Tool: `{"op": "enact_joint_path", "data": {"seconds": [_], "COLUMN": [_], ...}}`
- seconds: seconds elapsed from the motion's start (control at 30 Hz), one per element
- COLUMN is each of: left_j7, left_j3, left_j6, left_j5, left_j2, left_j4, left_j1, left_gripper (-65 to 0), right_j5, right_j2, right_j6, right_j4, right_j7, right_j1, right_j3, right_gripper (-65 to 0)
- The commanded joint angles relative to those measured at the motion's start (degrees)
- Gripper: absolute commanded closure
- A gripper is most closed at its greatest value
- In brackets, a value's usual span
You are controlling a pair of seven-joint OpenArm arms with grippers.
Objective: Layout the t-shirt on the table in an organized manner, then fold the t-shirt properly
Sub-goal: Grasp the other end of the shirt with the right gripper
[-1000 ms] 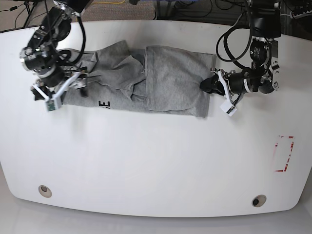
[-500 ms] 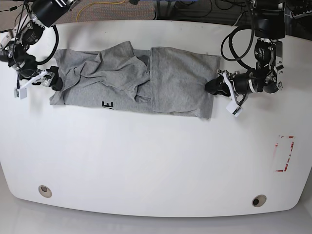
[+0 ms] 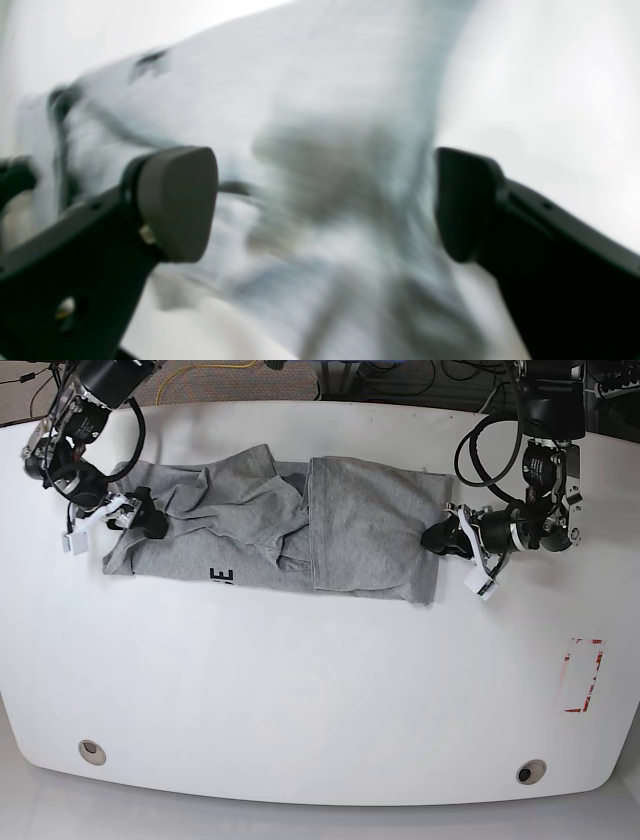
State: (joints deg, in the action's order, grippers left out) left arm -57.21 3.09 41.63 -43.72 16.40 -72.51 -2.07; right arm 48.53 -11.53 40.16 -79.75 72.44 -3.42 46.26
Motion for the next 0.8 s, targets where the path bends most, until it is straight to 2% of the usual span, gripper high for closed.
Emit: {"op": "enact_joint_path", "data": {"seconds": [0.0,0.13,0.23,0.43,0.5,0.53,0.73,0.77], "left_j7": [-4.5,-4.5,-4.5,-4.5,-4.5,-4.5,-4.5,-4.5], "left_j3": [0.0,0.0,0.0,-0.1,-0.2,-0.2,-0.4,-0.6], "left_j6": [-1.6,-1.6,-1.6,-1.6,-1.6,-1.6,-1.6,-2.6], "left_j5": [6.8,6.8,6.8,6.9,6.9,6.9,6.9,6.9], "left_j2": [0.9,0.9,0.9,0.9,0.9,0.9,0.4,-0.3], "left_j4": [0.3,0.6,0.6,0.6,0.6,0.6,0.6,0.6], "left_j1": [0.4,0.4,0.4,0.4,0.4,0.4,0.3,0.2], "left_gripper": [-4.2,-4.2,-4.2,-4.2,-4.2,-4.2,-4.2,-4.2], "right_j5": [-1.1,-2.0,-3.7,-7.1,-8.3,-9.3,-16.1,-17.5], "right_j2": [1.2,2.5,3.6,3.7,3.7,3.6,3.3,3.3], "right_j6": [-0.2,-0.2,-0.2,-0.2,-0.2,-0.2,-0.2,-0.2], "right_j4": [-0.7,-2.5,-3.8,-4.6,-5.2,-6.3,-18.4,-20.7], "right_j7": [0.9,-1.1,-2.7,-3.6,-3.6,-3.6,-3.6,-3.6], "right_j1": [-0.6,-1.4,-1.9,-1.8,-1.8,-1.7,-2.2,-2.3], "right_j3": [-2.1,-4.5,-6.2,-6.5,-6.7,-6.7,-9.1,-10.1], "right_gripper": [-64.8,-55.8,-44.1,-14.1,-6.3,-4.1,-4.6,-4.6]}}
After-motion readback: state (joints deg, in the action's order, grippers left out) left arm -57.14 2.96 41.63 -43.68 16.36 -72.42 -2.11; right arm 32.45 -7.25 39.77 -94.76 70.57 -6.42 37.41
